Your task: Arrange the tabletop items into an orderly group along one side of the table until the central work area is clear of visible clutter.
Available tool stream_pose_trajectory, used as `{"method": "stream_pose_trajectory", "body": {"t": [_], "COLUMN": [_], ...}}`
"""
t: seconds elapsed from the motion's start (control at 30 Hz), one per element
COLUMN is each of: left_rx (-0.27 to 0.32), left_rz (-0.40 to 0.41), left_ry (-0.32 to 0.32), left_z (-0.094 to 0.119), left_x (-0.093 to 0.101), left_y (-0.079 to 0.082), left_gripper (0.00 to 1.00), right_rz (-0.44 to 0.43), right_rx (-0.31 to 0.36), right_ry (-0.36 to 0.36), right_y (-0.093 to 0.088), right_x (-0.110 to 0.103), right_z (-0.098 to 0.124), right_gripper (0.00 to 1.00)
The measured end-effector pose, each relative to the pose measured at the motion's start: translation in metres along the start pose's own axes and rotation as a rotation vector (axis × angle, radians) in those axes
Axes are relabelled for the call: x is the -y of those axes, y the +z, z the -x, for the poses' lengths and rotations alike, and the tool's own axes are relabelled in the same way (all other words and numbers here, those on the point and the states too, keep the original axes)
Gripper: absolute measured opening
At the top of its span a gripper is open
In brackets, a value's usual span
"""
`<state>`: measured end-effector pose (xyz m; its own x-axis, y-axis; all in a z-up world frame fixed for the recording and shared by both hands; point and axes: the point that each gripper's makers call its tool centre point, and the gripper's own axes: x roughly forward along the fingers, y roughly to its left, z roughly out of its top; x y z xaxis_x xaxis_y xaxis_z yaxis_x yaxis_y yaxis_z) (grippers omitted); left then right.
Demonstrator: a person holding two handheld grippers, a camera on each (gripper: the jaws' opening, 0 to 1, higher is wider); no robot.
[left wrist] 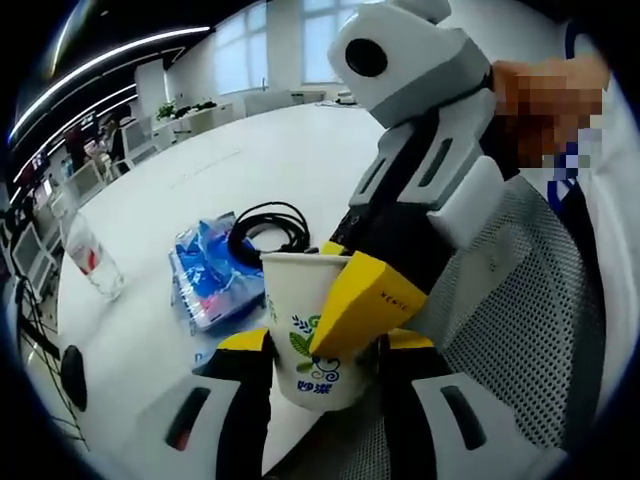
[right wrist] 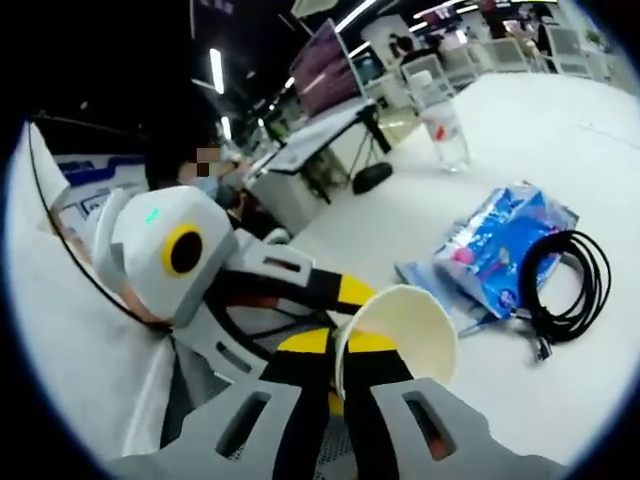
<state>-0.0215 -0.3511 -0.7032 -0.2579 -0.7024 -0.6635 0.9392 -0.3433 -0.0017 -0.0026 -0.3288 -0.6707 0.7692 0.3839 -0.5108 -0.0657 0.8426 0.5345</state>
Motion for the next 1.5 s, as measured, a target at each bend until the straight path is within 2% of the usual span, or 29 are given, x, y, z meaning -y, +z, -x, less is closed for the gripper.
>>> {"method": "stream_pose_trajectory", "body": {"t": [0.23,0.5,0.8,0.9,1.1,1.3,1.5], "left_rx": [0.001,-0.002,0.014,0.002,0.003,0.01,0.025], "left_rz": [0.015,0.039,0.057,0.03,0.048,0.067,0.082], "left_ry": [0.02,0.051,0.128,0.166,0.19,0.219,0.241], "left_z": [0.002,0.005,0.009,0.011,0.013,0.016,0.019], "left_x": [-0.005,-0.011,-0.025,-0.031,-0.036,-0.042,-0.047], "left_y": [-0.002,-0.004,-0.005,-0.007,-0.007,-0.007,-0.005], "left_gripper": [0.38,0.4,0.4,0.38,0.39,0.4,0.4], "right_rz": [-0.003,-0.032,-0.058,-0.065,-0.063,-0.026,0.034], "right_rx": [0.007,0.03,0.045,0.038,0.018,-0.007,-0.019], "right_ry": [-0.028,-0.06,-0.094,-0.102,-0.103,-0.116,-0.137], "right_y": [0.0,0.0,0.002,0.0,0.001,0.014,0.046], "right_x": [0.006,0.016,0.029,0.033,0.035,0.044,0.06], "right_z": [0.004,0.011,0.017,0.017,0.016,0.016,0.009], "right_gripper": [0.0,0.0,0.0,0.0,0.0,0.0,0.0]}}
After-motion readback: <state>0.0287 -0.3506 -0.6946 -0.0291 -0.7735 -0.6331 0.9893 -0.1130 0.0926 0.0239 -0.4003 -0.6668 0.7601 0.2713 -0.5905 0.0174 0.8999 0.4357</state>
